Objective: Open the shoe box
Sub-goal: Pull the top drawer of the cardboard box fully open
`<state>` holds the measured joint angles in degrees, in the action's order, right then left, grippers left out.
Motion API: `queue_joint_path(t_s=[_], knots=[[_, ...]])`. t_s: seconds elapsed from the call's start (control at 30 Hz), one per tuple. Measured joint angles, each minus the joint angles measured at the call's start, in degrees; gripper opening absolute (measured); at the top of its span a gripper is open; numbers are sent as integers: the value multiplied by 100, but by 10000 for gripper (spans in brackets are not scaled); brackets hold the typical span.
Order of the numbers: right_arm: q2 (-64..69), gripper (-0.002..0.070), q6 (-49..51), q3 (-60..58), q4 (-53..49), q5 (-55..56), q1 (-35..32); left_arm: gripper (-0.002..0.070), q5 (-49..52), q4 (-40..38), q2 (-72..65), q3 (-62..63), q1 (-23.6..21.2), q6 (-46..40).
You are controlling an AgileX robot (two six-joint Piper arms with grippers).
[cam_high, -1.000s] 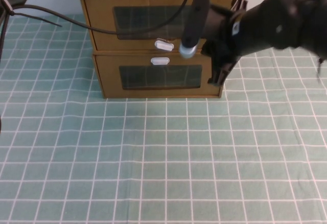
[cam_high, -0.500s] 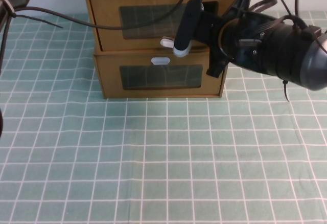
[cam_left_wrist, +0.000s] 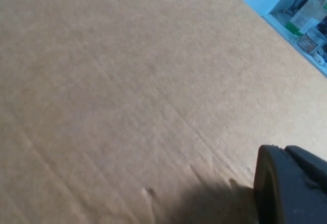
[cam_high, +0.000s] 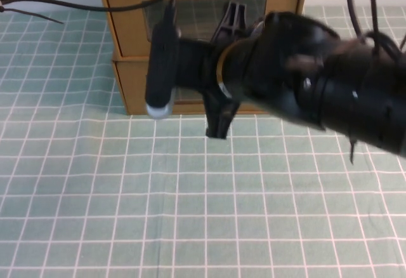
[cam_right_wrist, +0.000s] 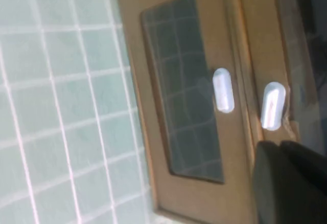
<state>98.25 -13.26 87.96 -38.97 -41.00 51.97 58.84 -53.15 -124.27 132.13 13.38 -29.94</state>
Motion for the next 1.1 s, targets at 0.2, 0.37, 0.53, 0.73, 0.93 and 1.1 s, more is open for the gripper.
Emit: queue_joint_path(t_s=[0.2, 0.37, 0.53, 0.73, 0.93, 1.1], knots=[[-465, -14, 1879, -1350, -2634, 74, 453, -6, 275, -94, 0, 0, -90, -69], [-617, -14, 4207, -2348, -5161, 461, 579, -5, 341, -106, 10, 0, -94, -102], [47, -14, 4396, -2336, -5512, 157, 449, -6, 365, -189, 10, 0, -103, -155], [973, -13, 4562, -1593, -5512, -330, 53, -6, 416, -228, 10, 0, -117, -189], [1117, 15, 4873, -869, -5536, 89, -106, -5, 416, -238, 10, 0, -117, -203], [1129, 121, 4921, -679, -5564, 657, -208, -6, 422, -238, 10, 0, -117, -229]])
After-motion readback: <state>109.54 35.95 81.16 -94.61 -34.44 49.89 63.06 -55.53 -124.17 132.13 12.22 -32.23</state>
